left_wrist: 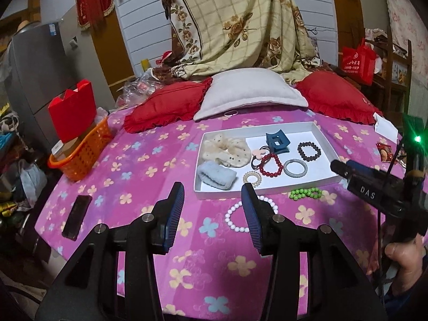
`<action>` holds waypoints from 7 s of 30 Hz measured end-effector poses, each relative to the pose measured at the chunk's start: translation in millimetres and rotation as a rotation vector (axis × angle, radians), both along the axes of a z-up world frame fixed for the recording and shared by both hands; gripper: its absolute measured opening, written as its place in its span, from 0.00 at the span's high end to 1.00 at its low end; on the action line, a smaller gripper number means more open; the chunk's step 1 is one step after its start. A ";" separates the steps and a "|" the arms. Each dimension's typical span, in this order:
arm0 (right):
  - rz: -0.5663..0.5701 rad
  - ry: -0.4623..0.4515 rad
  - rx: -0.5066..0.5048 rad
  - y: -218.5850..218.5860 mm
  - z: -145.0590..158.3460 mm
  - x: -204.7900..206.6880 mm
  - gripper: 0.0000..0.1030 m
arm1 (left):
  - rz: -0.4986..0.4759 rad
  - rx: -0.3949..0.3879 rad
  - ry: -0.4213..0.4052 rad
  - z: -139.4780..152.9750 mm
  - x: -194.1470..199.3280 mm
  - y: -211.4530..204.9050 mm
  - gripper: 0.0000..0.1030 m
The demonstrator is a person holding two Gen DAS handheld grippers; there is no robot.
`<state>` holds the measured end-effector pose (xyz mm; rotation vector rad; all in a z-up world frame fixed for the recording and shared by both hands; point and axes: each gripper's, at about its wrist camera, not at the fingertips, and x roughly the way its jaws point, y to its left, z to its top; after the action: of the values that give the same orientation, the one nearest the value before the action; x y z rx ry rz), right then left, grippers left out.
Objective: Organize jewelry
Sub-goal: 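Withdraw both open tools from the tray, then grasp the white pearl bracelet with the left tool while the right tool grasps the green bead bracelet, then lift the pearl bracelet into the tray with the left tool while the right tool carries the green bracelet in, then release both bracelets in the tray and withdraw both open tools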
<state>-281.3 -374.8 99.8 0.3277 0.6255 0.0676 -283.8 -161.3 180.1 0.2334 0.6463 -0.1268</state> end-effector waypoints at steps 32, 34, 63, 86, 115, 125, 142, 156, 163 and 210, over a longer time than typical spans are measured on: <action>-0.066 0.080 0.022 -22.0 -17.6 6.6 0.58 | 0.025 -0.101 0.173 -53.5 34.6 32.8 0.48; -0.071 0.107 0.049 -27.6 -22.5 10.4 0.58 | 0.021 -0.114 0.209 -68.1 43.1 33.9 0.48; 0.217 0.281 -0.121 40.6 -76.3 58.4 0.65 | -0.082 -0.090 0.360 -164.4 111.8 2.1 0.87; 0.283 0.306 -0.221 68.7 -70.5 33.3 0.59 | -0.072 -0.107 0.350 -154.0 64.0 48.2 0.86; 0.286 0.222 -0.260 80.7 -79.1 64.4 0.82 | -0.124 -0.110 0.354 -169.5 83.7 43.1 0.51; 0.280 0.171 -0.027 59.6 -55.1 54.1 0.92 | -0.139 -0.159 0.364 -156.3 73.1 37.2 0.92; 0.233 0.044 0.124 25.8 -15.9 23.7 0.92 | -0.191 -0.199 0.210 -66.5 34.1 31.0 0.92; 0.151 0.002 0.065 16.1 6.0 18.5 0.92 | -0.157 -0.065 0.084 -22.2 23.3 9.8 0.92; 0.119 -0.038 0.004 9.8 31.2 42.2 0.92 | -0.164 -0.011 0.053 -13.7 40.2 -12.1 0.92; -0.018 0.219 -0.018 -42.8 -44.5 122.5 0.69 | -0.224 -0.127 0.368 -124.3 157.3 -100.9 0.65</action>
<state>-158.8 -417.6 55.3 0.3257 0.8394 0.0090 -126.5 -262.2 55.8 0.1600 0.9734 -0.4317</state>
